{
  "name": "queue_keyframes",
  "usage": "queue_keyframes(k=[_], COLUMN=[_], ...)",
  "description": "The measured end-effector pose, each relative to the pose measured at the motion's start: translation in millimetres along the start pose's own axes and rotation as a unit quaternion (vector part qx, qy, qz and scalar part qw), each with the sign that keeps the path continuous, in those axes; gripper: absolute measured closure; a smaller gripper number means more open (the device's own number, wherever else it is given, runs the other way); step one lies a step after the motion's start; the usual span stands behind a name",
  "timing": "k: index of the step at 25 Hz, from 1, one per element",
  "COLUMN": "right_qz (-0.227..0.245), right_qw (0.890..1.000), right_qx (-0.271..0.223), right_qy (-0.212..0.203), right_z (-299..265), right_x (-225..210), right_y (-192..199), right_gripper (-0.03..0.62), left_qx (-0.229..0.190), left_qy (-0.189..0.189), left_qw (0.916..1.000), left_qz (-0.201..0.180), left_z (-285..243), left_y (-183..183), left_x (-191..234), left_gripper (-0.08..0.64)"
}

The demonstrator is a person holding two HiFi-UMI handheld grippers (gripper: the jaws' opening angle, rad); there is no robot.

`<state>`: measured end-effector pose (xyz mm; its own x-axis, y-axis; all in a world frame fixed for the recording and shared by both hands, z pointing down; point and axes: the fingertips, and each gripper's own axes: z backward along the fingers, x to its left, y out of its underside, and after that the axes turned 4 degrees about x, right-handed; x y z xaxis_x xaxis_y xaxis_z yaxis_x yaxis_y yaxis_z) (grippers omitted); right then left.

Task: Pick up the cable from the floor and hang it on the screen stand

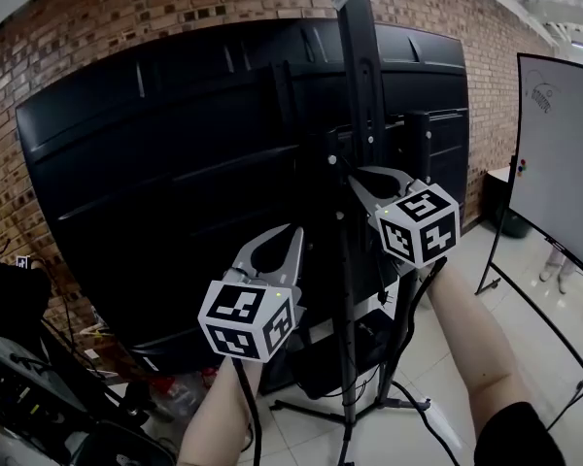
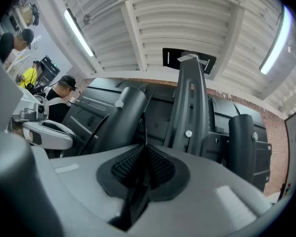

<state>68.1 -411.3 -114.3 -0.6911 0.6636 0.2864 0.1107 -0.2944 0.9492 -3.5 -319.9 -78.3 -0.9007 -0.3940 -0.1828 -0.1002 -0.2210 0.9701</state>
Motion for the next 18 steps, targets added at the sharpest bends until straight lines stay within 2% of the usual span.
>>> queue_keyframes(k=[3, 7, 13, 14, 15, 16, 17, 18], right_qz=[-0.010, -0.013, -0.026, -0.028, -0.032, -0.037, -0.041, -0.043], right_qw=[1.000, 0.999, 0.998, 0.998, 0.998, 0.998, 0.997, 0.996], right_qx=[-0.011, -0.041, -0.041, -0.035, -0.029, -0.027, -0.030, -0.037], right_qy=[-0.006, 0.011, 0.038, 0.040, 0.042, 0.047, 0.055, 0.067], right_z=[1.9, 9.3, 16.5, 18.7, 22.2, 27.7, 35.0, 42.8], right_x=[2.3, 1.3, 1.3, 2.2, 3.5, 5.1, 6.4, 7.5], right_y=[-0.5, 1.8, 21.6, 27.2, 34.1, 41.5, 48.2, 53.4], right_gripper=[0.569, 0.568, 0.560, 0.548, 0.507, 0.426, 0.374, 0.371], left_qx=[0.000, -0.002, -0.007, -0.005, -0.004, -0.004, -0.005, -0.007], left_qy=[-0.007, -0.015, -0.025, -0.026, -0.026, -0.026, -0.026, -0.027], left_qw=[1.0000, 0.9999, 0.9994, 0.9993, 0.9991, 0.9989, 0.9986, 0.9984], left_qz=[0.005, 0.007, 0.025, 0.028, 0.033, 0.040, 0.046, 0.049], left_z=[5.0, 13.5, 23.5, 25.6, 28.6, 32.5, 37.0, 41.1], left_y=[1.1, 6.0, 14.6, 17.4, 21.2, 25.6, 30.2, 34.2], left_x=[3.3, 5.7, 11.8, 11.1, 9.8, 8.1, 6.2, 5.1], left_gripper=[0.555, 0.555, 0.555, 0.555, 0.555, 0.555, 0.555, 0.555])
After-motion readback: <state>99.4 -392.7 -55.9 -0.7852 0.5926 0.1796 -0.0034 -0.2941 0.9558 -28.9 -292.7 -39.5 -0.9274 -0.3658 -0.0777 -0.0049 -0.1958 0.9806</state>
